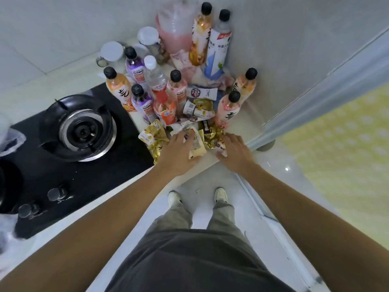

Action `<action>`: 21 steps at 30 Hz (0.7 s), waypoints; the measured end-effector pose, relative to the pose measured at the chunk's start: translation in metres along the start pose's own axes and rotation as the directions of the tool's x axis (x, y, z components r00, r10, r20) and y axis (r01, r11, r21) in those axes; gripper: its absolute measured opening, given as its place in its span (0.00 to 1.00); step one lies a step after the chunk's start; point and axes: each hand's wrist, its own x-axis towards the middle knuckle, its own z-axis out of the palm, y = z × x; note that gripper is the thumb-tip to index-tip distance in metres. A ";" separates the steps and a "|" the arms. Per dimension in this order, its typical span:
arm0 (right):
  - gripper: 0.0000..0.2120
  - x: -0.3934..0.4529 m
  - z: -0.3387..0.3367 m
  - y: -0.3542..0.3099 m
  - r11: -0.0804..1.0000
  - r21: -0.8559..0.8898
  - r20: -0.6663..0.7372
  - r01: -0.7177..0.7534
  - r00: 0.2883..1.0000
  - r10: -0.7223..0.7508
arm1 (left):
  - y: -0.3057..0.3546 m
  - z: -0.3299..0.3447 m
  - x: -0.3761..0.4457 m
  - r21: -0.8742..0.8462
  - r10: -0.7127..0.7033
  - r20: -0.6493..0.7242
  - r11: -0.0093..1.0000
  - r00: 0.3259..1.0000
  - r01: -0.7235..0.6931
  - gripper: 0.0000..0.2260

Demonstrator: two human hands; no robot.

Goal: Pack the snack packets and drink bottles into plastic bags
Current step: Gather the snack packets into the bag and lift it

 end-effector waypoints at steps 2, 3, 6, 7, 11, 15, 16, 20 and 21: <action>0.35 0.007 0.007 0.004 0.999 0.002 -0.004 0.049 0.999 -0.049 | 0.005 0.005 0.001 0.009 -0.034 -0.006 0.999 0.999 0.034 0.38; 0.36 0.008 0.010 0.007 0.998 -0.007 -0.015 0.060 0.998 -0.060 | 0.007 0.007 0.000 0.014 -0.047 -0.008 0.999 0.999 0.047 0.39; 0.36 0.010 0.018 0.017 0.993 -0.047 -0.061 0.111 0.992 -0.113 | 0.013 0.010 -0.008 -0.027 -0.106 -0.025 0.994 0.994 0.105 0.39; 0.35 0.010 0.020 0.022 0.990 -0.041 -0.075 0.135 0.988 -0.138 | 0.016 0.012 -0.011 -0.054 -0.129 -0.038 0.990 0.991 0.127 0.39; 0.34 0.011 0.023 0.037 0.979 0.002 -0.091 0.206 0.975 -0.204 | 0.026 0.015 -0.010 -0.100 -0.167 -0.119 0.983 0.979 0.156 0.29; 0.33 0.019 0.021 0.047 0.969 -0.057 -0.052 0.240 0.969 -0.243 | 0.030 0.013 0.006 -0.086 -0.200 -0.114 0.978 0.973 0.191 0.18; 0.32 0.022 0.020 0.049 0.966 -0.069 -0.053 0.250 0.966 -0.254 | 0.030 0.013 0.010 -0.094 -0.215 -0.112 0.974 0.970 0.205 0.16; 0.29 0.024 0.014 0.056 0.954 -0.052 -0.090 0.296 0.950 -0.299 | 0.031 0.011 0.017 -0.107 -0.234 -0.137 0.969 0.962 0.221 0.15; 0.27 0.024 0.014 0.057 0.947 -0.050 -0.110 0.316 0.941 -0.320 | 0.032 0.011 0.016 -0.120 -0.238 -0.154 0.968 0.959 0.221 0.15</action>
